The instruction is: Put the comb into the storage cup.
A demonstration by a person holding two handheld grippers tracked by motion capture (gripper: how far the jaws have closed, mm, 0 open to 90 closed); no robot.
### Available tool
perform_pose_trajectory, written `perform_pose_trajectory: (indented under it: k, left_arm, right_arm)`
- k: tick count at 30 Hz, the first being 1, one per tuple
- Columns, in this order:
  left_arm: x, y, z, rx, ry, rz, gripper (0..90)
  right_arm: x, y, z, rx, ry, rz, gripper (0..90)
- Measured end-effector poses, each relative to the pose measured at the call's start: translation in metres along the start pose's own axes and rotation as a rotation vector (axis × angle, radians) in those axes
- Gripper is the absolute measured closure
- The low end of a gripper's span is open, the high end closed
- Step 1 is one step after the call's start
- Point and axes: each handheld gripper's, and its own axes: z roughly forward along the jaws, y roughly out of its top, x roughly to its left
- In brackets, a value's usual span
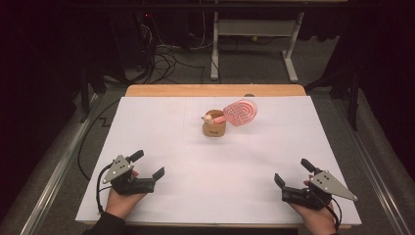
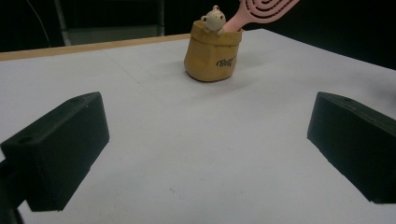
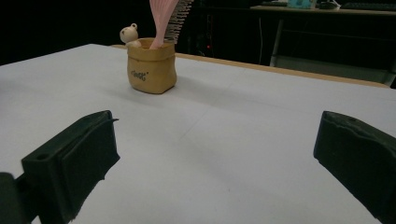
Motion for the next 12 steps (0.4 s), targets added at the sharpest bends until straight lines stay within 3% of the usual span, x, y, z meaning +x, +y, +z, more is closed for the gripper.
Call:
perform_pose_trajectory:
  k: [4,12]
  left_arm:
    - [-0.0011,0.0003,-0.0007,-0.006,-0.004,-0.007,0.0]
    - [-0.0035,0.0016,-0.0050,-0.008,-0.020,-0.005,0.0]
  right_arm:
    - [-0.0008,-0.0009,0.0092,0.001,-0.001,0.015,0.4]
    - [-0.0027,-0.0029,0.0009,0.001,-0.023,0.041,0.4]
